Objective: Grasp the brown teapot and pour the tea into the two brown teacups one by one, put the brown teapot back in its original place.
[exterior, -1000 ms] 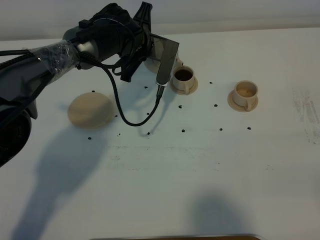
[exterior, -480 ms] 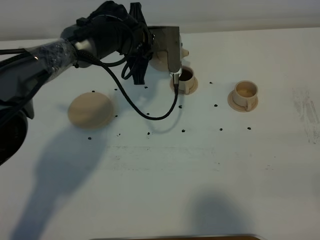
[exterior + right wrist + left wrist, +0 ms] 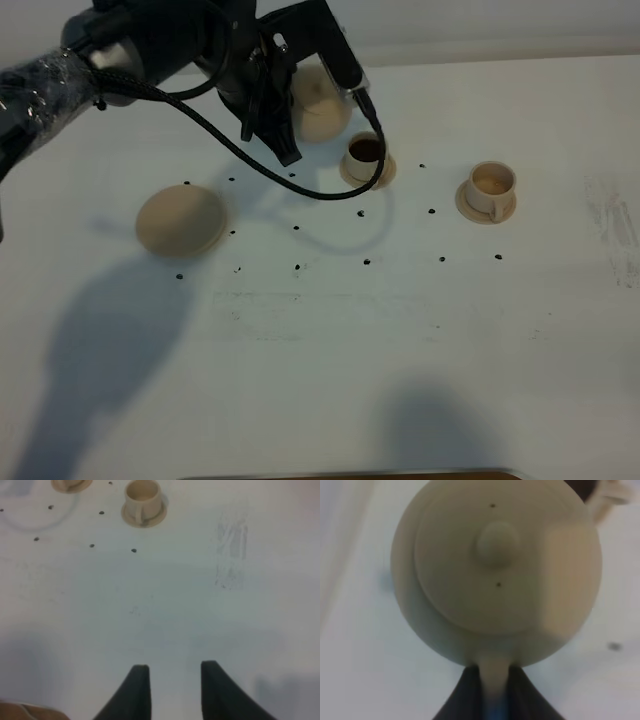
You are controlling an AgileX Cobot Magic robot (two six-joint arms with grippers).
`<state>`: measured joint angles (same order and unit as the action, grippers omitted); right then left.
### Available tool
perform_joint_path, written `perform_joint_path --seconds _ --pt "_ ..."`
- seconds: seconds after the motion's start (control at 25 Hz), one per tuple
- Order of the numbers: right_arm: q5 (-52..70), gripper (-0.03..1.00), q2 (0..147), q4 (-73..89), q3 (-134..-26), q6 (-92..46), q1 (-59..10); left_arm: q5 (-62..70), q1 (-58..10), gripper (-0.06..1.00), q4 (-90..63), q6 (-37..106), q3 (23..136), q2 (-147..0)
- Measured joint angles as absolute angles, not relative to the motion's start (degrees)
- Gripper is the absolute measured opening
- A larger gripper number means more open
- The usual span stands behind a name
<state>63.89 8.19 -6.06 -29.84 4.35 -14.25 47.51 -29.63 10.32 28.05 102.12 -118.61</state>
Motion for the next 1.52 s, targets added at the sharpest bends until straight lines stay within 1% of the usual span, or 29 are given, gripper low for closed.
perform_joint_path --seconds 0.16,0.32,0.48,0.92,1.32,1.52 --pt "63.89 0.24 8.19 -6.06 -29.84 4.35 -14.25 53.55 -29.42 0.16 8.75 21.38 102.12 -118.79" --pt "63.89 0.24 8.19 -6.06 -29.84 4.35 -14.25 55.37 -28.94 0.16 8.37 17.83 102.12 -118.97" --pt "63.89 0.24 8.19 -6.06 -29.84 4.35 -14.25 55.21 -28.94 0.16 6.73 17.38 102.12 -119.63" --pt "63.89 0.24 8.19 -6.06 -29.84 4.35 -14.25 55.20 -28.94 0.16 3.31 17.02 102.12 -127.35" --pt "63.89 0.24 8.19 -6.06 -29.84 4.35 -14.25 54.66 -28.94 0.16 2.31 17.16 102.39 -127.45" --pt "63.89 0.24 8.19 -6.06 -29.84 4.35 -14.25 53.60 -29.20 0.16 1.87 18.83 102.39 -124.05"
